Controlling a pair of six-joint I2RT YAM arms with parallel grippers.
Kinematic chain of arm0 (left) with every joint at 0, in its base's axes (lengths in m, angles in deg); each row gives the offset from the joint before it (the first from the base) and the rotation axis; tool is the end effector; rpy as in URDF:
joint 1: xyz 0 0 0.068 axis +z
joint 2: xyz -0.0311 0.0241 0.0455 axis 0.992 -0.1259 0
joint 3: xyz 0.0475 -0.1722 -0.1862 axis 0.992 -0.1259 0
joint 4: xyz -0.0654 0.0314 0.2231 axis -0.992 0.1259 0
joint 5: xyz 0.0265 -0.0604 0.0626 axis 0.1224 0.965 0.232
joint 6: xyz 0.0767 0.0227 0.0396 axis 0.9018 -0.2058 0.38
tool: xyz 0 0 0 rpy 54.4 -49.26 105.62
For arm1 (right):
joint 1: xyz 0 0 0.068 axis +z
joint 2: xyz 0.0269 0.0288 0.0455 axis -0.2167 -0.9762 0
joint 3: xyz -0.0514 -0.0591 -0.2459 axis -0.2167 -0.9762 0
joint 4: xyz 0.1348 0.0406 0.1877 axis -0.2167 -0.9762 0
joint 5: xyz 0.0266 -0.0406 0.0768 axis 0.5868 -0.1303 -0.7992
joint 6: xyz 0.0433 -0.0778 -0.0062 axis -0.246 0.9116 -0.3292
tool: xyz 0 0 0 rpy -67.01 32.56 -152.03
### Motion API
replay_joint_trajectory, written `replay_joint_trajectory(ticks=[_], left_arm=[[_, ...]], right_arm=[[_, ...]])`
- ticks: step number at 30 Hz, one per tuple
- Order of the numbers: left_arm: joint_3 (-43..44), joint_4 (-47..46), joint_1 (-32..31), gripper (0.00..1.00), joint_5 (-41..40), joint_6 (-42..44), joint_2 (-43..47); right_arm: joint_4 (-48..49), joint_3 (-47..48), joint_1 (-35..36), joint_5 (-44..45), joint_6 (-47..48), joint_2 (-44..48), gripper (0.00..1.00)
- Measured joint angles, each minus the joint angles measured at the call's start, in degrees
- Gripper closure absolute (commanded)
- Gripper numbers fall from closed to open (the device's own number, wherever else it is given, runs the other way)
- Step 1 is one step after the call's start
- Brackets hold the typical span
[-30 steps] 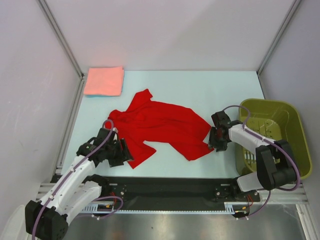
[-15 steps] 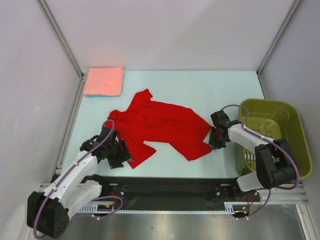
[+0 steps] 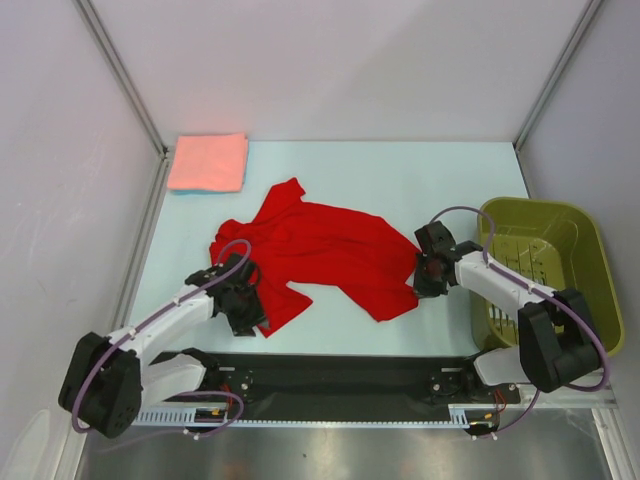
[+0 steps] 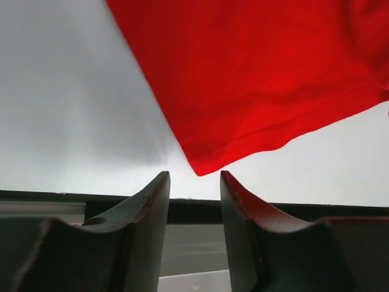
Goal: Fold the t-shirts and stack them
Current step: Flatten the tshirt out
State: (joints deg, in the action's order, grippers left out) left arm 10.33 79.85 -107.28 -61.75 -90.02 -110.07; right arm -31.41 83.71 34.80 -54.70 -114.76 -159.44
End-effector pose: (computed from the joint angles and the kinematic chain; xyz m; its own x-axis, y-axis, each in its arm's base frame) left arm 0.1374 -0.0707 0.1231 -0.9027 -0.4212 -0.0875 -0.3913 0.8885 -0.2396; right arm 0.2165 0.0856 0.1398 -0.9421 0.1097 -0.3168 0.0731 0.9894 0.1251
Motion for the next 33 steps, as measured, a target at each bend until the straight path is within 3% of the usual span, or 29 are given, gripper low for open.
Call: replay_joint_trajectory(ticks=[6,17,23,26,30,33], left_arm=[[1.2,-1.0,-5.9,0.53,-3.0,-2.5,-3.8],[2.0,-1.6,-6.6,0.64,-4.7,-4.0,-8.6],[2.1,-4.0,-6.6,0.81,-2.6,-5.1,-9.6],[1.7,-5.5,-6.6,1.00,-1.7,-5.9,-9.8],[3.2,-4.4,-6.6,1.00,-2.3,-5.4,-10.9],[8.8,-0.2,-6.5,1.00,-7.1,-3.7,-11.1]], right_arm=[[0.0,0.0,0.2,0.0,-0.1,0.5,1.00],[-0.7,0.0,0.3,0.4,-0.3,2.6,1.00],[-0.9,0.0,0.4,0.5,-0.4,2.7,1.00],[-1.2,0.1,0.7,0.5,-0.6,2.7,1.00],[-2.6,2.0,1.3,1.3,-0.6,2.6,1.00],[-4.8,5.4,1.7,4.4,0.0,2.6,1.00]])
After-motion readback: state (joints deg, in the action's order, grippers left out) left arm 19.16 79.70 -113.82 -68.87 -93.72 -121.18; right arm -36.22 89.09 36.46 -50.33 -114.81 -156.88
